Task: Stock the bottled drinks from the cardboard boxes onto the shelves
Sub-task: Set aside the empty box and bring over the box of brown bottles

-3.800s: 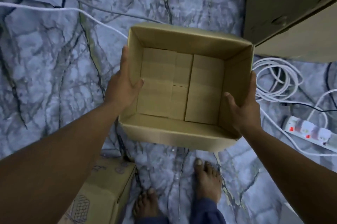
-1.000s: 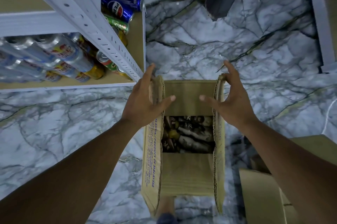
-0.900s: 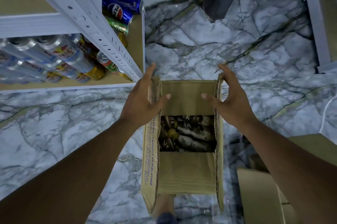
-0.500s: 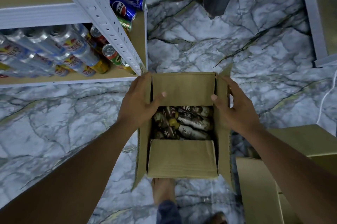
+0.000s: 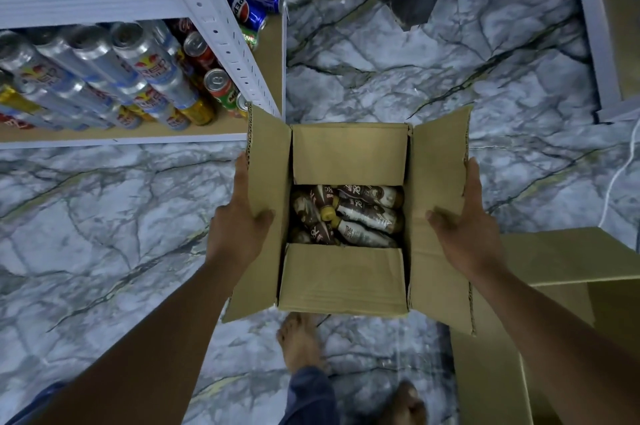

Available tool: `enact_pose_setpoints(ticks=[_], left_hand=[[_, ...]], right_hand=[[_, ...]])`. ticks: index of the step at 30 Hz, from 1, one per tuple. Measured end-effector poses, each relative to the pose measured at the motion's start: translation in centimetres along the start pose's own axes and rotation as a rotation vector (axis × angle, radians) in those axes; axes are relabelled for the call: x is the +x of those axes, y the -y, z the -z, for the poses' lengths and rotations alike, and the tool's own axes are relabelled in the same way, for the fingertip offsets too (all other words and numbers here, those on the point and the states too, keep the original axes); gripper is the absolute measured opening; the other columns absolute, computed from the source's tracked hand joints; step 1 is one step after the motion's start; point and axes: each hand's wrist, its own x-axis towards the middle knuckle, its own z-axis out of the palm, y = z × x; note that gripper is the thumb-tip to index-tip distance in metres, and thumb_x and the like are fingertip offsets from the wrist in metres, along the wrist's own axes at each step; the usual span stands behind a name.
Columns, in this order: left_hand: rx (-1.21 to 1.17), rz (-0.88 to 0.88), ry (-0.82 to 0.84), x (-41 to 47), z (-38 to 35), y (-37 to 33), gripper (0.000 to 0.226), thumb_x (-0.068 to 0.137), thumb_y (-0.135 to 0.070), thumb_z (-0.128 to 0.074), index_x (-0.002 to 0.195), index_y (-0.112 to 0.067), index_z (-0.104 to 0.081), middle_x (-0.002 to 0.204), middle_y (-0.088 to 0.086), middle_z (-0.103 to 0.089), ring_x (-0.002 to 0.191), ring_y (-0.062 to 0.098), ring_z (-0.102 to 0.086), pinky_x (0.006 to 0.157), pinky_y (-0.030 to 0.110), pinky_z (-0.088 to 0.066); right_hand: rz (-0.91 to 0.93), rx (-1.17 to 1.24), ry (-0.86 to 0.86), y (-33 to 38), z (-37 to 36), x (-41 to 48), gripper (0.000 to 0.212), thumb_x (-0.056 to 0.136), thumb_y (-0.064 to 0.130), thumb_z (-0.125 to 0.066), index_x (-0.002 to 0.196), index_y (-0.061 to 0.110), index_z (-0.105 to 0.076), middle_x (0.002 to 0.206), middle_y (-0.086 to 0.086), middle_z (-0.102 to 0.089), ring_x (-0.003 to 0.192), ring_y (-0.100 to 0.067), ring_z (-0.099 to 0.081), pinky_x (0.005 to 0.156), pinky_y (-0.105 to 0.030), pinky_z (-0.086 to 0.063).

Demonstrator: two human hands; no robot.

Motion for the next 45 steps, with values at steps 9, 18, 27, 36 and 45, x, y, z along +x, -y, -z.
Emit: enact_pose_setpoints(ticks=[9,18,27,36,45], left_hand=[[-0.025,-0.013,-0.026,0.6,0.1,1.2,0.105,0.097,-0.031,-0.068,0.156,-0.052,0.015,0.119,0.024,-0.069,0.089,0.042,-0.068,0.068,0.039,-0.053],[-0.026,-0.041,-0.038,0.1,0.8,1.7,0.096,0.101,-0.033,-0.061,0.156,-0.053,0.015,0.086,0.018,-0.069,0.059,0.024,-0.058,0.056,0.034,-0.047],[-0.116,0.072,-0.108,-4.9,2.9,5.3,0.091,0.101,-0.024,-0.059,0.160,-0.045,0.007,0.060,0.002,-0.056,0.051,0.020,-0.055,0.045,0.027,-0.034],[-0.226,0.272,-0.267,-11.6,8.9,14.2,0.090,0.101,-0.023,-0.060,0.161,-0.045,0.003,0.056,0.007,-0.058,0.047,0.023,-0.055,0.041,0.031,-0.041],[-0.396,0.482,-0.449,-16.4,13.2,25.2,0.094,0.101,-0.023,-0.058,0.152,-0.063,0.011,0.077,0.011,-0.069,0.058,0.027,-0.062,0.055,0.045,-0.057]], right_hand=[[0.033,-0.036,-0.013,-0.1,0.2,0.4,0.092,0.101,0.019,-0.062,0.161,0.042,0.004,0.122,-0.033,-0.063,0.059,-0.022,-0.053,0.052,-0.021,-0.035],[0.070,-0.135,-0.028,1.0,0.2,-0.6,0.089,0.102,0.019,-0.058,0.161,0.042,0.005,0.093,-0.012,-0.069,0.056,-0.016,-0.053,0.050,-0.025,-0.031],[0.202,-0.274,0.055,5.5,-0.7,-2.0,0.089,0.103,0.020,-0.057,0.159,0.045,0.007,0.073,-0.012,-0.060,0.056,-0.017,-0.048,0.050,-0.026,-0.031],[0.531,-0.355,0.190,14.9,-6.8,-5.0,0.093,0.099,0.010,-0.061,0.160,0.039,0.004,0.108,-0.033,-0.067,0.065,-0.031,-0.060,0.059,-0.033,-0.047],[0.804,-0.495,0.334,26.3,-17.8,-8.4,0.098,0.100,0.012,-0.061,0.156,0.046,0.011,0.091,-0.022,-0.069,0.047,-0.018,-0.048,0.039,-0.032,-0.036]])
